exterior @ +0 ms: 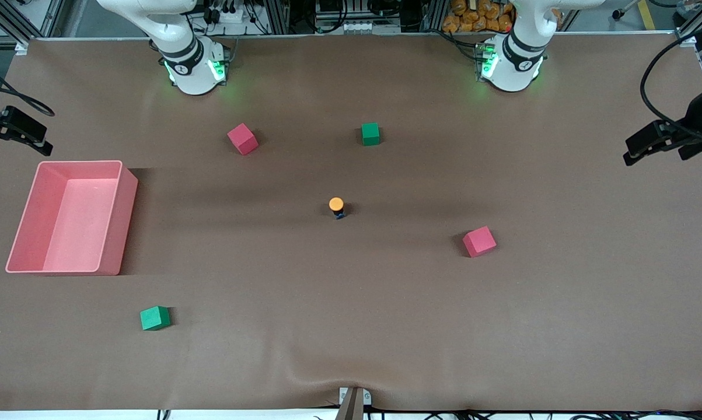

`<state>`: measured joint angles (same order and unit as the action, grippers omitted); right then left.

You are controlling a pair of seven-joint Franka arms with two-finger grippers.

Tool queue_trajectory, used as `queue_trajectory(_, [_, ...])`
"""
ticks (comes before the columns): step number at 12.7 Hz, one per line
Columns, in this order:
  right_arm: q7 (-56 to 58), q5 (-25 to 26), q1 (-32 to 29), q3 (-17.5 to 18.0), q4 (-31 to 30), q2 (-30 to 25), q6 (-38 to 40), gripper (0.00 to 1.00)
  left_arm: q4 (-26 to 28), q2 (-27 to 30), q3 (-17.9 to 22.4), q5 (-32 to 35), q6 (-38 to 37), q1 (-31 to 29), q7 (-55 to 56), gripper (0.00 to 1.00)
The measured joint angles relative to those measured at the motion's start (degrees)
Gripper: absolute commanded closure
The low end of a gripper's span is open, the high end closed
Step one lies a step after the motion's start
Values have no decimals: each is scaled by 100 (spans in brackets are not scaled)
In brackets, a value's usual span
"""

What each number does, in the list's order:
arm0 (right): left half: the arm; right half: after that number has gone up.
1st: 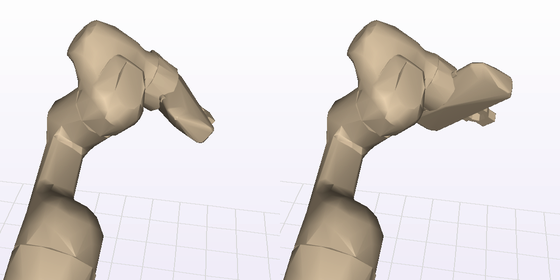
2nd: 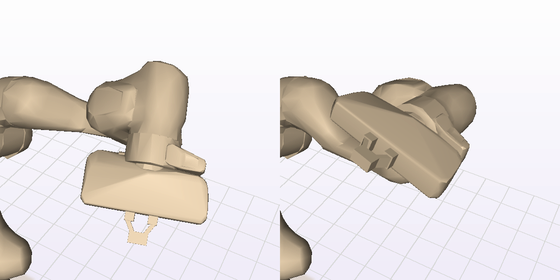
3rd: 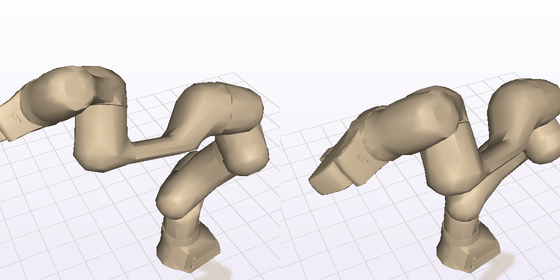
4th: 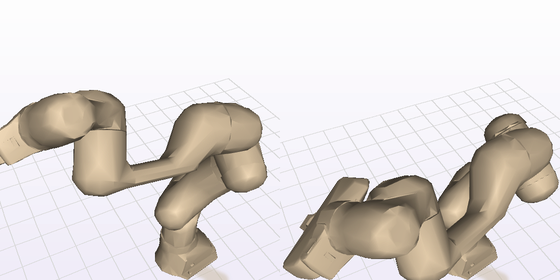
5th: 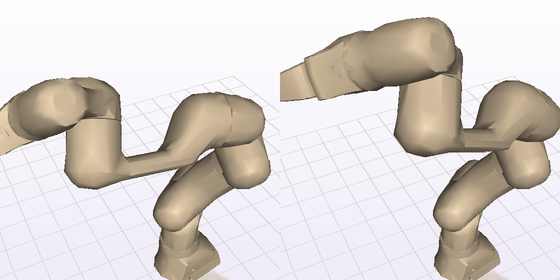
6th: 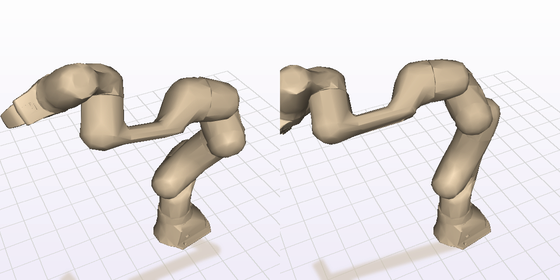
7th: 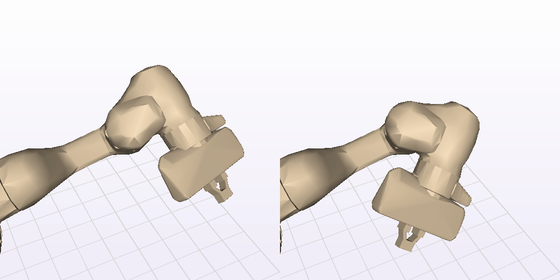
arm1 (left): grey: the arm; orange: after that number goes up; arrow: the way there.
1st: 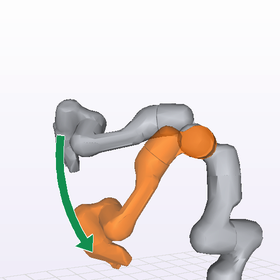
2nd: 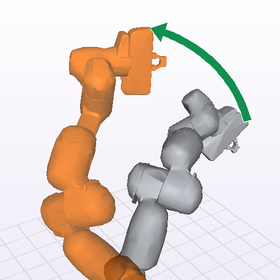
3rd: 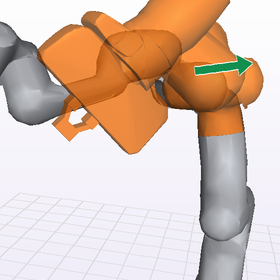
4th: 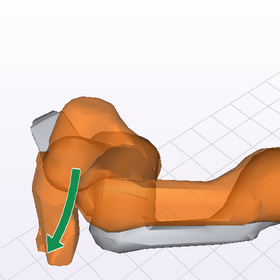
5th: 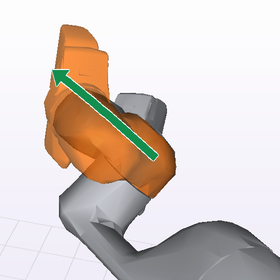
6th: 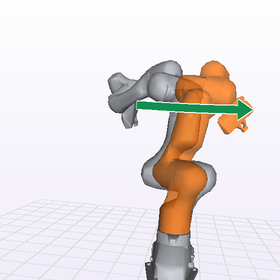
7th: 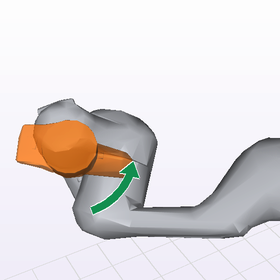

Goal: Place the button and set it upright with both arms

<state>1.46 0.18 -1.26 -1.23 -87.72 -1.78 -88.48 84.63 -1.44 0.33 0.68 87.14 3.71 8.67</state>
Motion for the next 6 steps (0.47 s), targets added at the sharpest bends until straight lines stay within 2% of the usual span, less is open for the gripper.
queue_trajectory(6, [0,0,-77,-1,0,0,10,0,323,244,-167,-5,-2,-115,-232,0])
